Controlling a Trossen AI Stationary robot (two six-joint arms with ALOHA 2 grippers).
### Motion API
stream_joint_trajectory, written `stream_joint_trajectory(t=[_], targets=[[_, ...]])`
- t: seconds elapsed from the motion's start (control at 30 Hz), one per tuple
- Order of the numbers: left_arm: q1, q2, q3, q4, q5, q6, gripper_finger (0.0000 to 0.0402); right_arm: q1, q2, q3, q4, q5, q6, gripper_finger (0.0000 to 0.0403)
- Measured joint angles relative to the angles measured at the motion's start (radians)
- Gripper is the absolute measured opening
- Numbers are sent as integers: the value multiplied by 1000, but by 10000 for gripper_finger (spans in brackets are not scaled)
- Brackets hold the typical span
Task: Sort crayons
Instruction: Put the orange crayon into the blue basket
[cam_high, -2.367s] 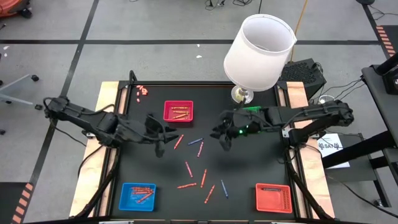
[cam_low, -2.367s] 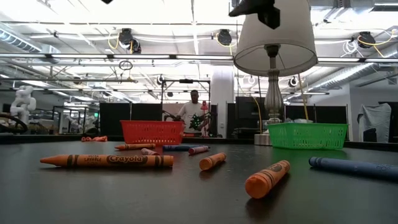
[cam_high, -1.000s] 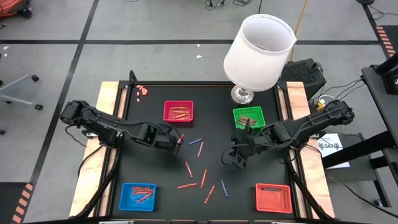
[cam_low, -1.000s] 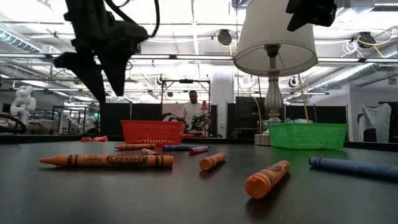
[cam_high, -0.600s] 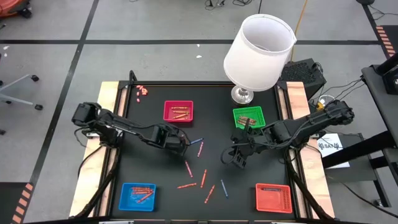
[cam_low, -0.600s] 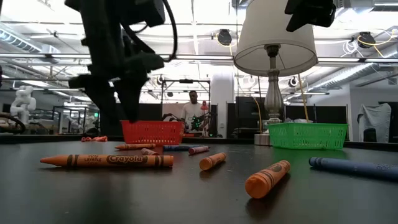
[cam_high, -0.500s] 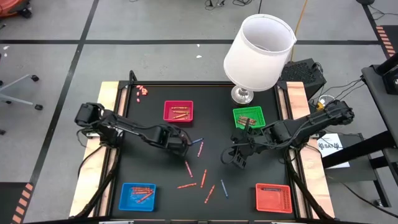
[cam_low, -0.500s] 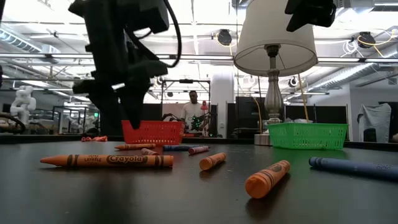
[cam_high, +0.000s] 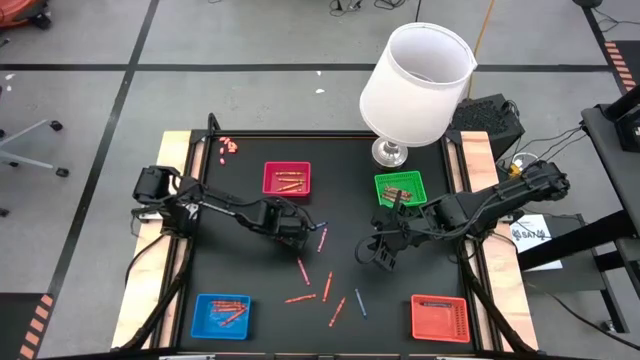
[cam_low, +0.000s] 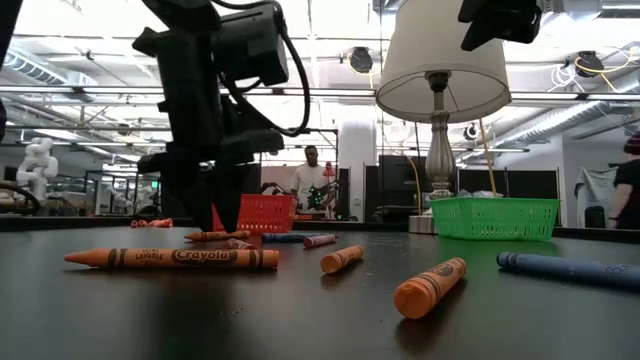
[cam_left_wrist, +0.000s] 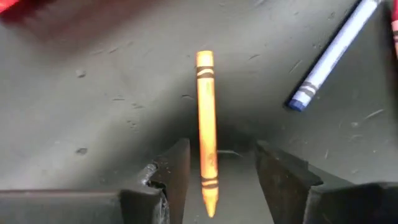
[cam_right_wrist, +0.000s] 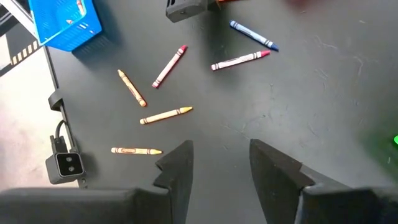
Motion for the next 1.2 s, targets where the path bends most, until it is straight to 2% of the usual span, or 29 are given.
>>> stream_joint_trajectory(t=[0.3, 0.83, 1.2], targets=[[2, 31, 3, -3, 40, 24, 141, 0, 0, 0, 0, 0, 2, 144], [1, 37, 3, 18, 63, 47, 13, 0, 0, 0, 0, 0, -13, 144], [0, 31, 1, 17, 68, 44, 5, 0, 0, 0, -1, 0, -13, 144]])
